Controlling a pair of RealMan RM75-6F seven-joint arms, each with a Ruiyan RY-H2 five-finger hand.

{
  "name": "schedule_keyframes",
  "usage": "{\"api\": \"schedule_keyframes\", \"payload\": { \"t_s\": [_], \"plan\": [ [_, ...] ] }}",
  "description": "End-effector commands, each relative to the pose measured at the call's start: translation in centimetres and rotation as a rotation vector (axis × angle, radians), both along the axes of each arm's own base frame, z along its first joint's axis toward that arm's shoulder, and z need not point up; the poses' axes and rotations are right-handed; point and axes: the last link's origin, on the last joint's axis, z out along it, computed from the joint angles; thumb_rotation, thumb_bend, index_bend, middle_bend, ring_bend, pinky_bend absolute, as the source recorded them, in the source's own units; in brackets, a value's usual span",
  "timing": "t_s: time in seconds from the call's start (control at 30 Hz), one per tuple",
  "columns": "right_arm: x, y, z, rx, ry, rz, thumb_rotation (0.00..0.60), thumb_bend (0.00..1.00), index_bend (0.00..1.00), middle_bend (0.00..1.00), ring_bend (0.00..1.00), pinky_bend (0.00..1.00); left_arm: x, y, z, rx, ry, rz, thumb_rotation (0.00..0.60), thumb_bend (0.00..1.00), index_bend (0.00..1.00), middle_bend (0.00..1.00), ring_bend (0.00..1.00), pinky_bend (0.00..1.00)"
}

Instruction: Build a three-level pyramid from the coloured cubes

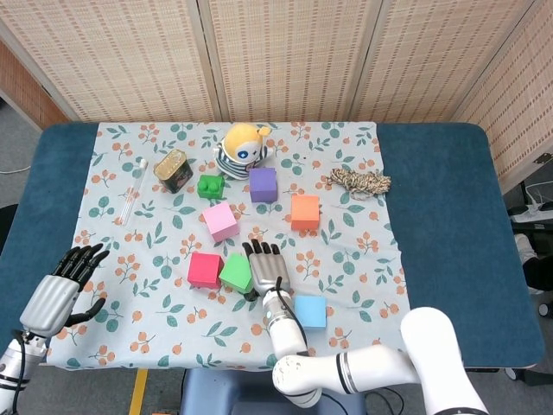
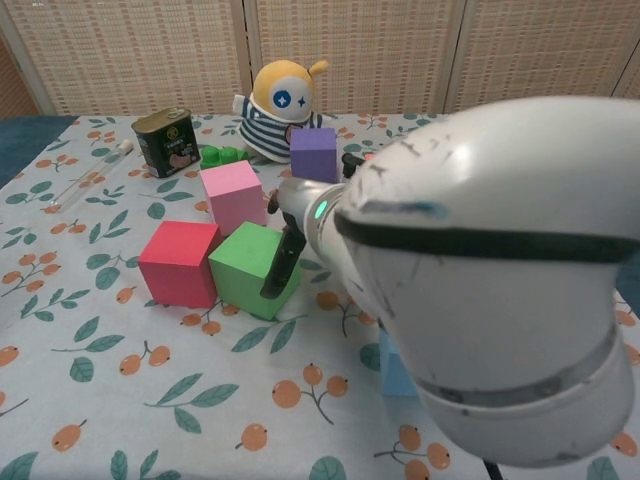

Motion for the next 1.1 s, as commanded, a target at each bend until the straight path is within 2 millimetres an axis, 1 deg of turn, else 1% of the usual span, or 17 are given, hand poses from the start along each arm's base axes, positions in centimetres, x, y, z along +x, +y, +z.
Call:
{"api": "schedule_keyframes", "payload": {
  "t_s": [0.03, 0.23, 0.37, 0.5, 0.57, 0.67, 0.77, 0.87, 1.0, 1.1],
  "plan": [
    [0.1, -0.1, -0.7, 0.001, -0.011, -0.011, 0.6, 0.07, 0.14, 0.0, 0.0, 0.0, 0.0, 0.0, 0.0, 0.0, -0.001, 0.0, 0.6, 0.35, 0.0, 0.0, 0.0, 0.07],
    [0.3, -0.1, -1.3, -0.011, -0.031, -0.009, 0.6, 0.07, 0.21, 0.0, 0.0, 0.01, 0.0, 0.1, 0.0, -0.001, -0.002, 0.002, 0.6, 0.35, 0.0, 0.0, 0.0, 0.07],
    [0.3, -0.2, -1.7, -0.029, -0.033, -0.001, 0.6, 0.08, 0.28, 0.0, 0.0, 0.04, 0.0, 0.0, 0.1, 0.001, -0.003, 0.002, 0.6, 0.35, 0.0, 0.0, 0.0, 0.07],
    [0.2, -0.3, -2.1, -0.04, -0.027, -0.003, 0.6, 0.11, 0.34, 0.0, 0.0, 0.07, -0.1, 0.1, 0.2, 0.005, -0.003, 0.005, 0.6, 0.35, 0.0, 0.0, 0.0, 0.07],
    [0.1, -0.3, -2.2, -0.042, -0.023, -0.002, 0.6, 0.14, 0.35, 0.0, 0.0, 0.07, -0.1, 0.1, 0.1, 0.004, -0.003, 0.006, 0.6, 0.35, 0.0, 0.0, 0.0, 0.07],
    [0.1, -0.5, -2.1, -0.047, -0.022, 0.002, 0.6, 0.23, 0.36, 0.01, 0.0, 0.07, -0.1, 0.2, 0.1, 0.002, -0.002, 0.007, 0.6, 0.35, 0.0, 0.0, 0.0, 0.07],
    [0.0, -0.7, -1.9, -0.051, -0.022, 0.021, 0.6, 0.3, 0.39, 0.03, 0.0, 0.08, -0.2, 0.2, 0.1, 0.002, -0.001, 0.008, 0.6, 0.35, 0.0, 0.0, 0.0, 0.07],
    [-0.1, -0.9, -1.6, -0.049, -0.02, 0.042, 0.6, 0.34, 0.42, 0.06, 0.0, 0.09, -0.1, 0.2, 0.0, -0.002, -0.001, 0.005, 0.6, 0.35, 0.0, 0.0, 0.0, 0.07],
    [-0.3, -1.0, -1.0, -0.036, -0.02, 0.058, 0.6, 0.37, 0.42, 0.06, 0.0, 0.09, 0.3, -0.1, -0.2, -0.05, -0.04, -0.01, 0.6, 0.35, 0.0, 0.0, 0.0, 0.07],
    [-0.5, -0.9, -0.8, -0.012, -0.03, 0.07, 0.6, 0.4, 0.42, 0.06, 0.0, 0.09, 0.2, -0.1, -0.3, -0.053, -0.03, -0.011, 0.6, 0.35, 0.0, 0.0, 0.0, 0.07]
  ]
}}
